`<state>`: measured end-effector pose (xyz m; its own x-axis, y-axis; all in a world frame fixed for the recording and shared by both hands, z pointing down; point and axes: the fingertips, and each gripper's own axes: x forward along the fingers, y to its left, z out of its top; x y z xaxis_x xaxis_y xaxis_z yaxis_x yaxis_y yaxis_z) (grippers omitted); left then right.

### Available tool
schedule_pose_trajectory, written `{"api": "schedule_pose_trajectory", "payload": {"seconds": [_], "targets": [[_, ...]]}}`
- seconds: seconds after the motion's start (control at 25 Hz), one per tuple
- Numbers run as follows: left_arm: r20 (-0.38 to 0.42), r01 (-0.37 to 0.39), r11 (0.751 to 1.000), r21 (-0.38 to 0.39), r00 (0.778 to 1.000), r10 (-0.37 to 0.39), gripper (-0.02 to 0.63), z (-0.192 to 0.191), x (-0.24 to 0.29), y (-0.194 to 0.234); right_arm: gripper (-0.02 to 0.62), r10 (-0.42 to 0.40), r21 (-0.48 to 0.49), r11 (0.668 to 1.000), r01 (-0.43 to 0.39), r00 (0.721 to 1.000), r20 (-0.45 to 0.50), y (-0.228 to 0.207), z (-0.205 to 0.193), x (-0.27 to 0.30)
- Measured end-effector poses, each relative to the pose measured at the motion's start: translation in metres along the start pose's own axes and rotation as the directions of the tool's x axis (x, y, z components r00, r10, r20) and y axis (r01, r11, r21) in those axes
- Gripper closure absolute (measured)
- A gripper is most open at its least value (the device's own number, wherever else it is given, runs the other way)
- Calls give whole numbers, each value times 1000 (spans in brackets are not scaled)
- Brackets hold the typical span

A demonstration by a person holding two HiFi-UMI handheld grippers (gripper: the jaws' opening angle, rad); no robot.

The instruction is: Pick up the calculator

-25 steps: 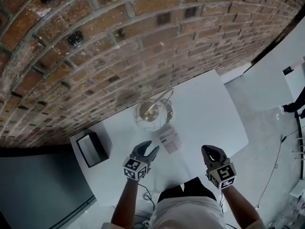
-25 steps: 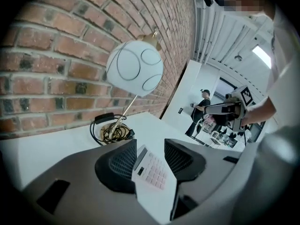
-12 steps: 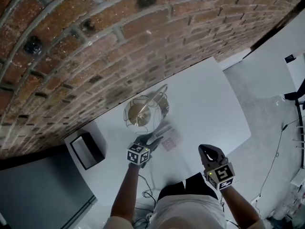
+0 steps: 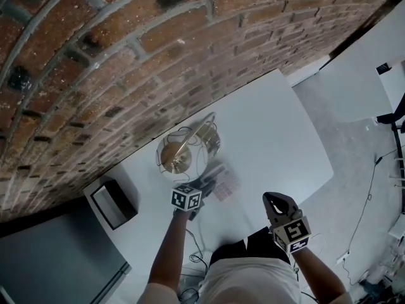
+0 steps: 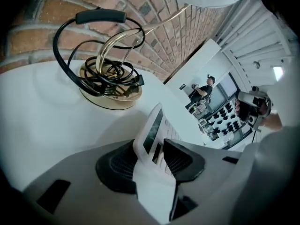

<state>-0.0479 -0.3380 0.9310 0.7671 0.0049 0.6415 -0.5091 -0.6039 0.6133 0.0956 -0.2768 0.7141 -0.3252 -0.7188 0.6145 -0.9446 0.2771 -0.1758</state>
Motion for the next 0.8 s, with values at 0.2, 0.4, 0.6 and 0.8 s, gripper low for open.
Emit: {"api": "schedule_pose_trajectory", "payload": {"seconds": [0.2,0.4,0.6,0.8], "targets": [[-42,80,996,-39,996,-82,443,-2,2,-4,583,-5,13,1000,6,1000,-21,-1,-7,2],[31,172,977,-127,985,-170,506,6,-8,-11,583,-8,13,1000,9,999,-32,-4,-8,1],[57,194,969,-150,981,-187,509,3,-13,-17,583,-24,24,999,24,1000,-19,-5,1,-3],[74,193,971,-143,980,-184,511,4,-19,-23,583,-21,10,1000,22,999,-25,-2,3,-8]]}}
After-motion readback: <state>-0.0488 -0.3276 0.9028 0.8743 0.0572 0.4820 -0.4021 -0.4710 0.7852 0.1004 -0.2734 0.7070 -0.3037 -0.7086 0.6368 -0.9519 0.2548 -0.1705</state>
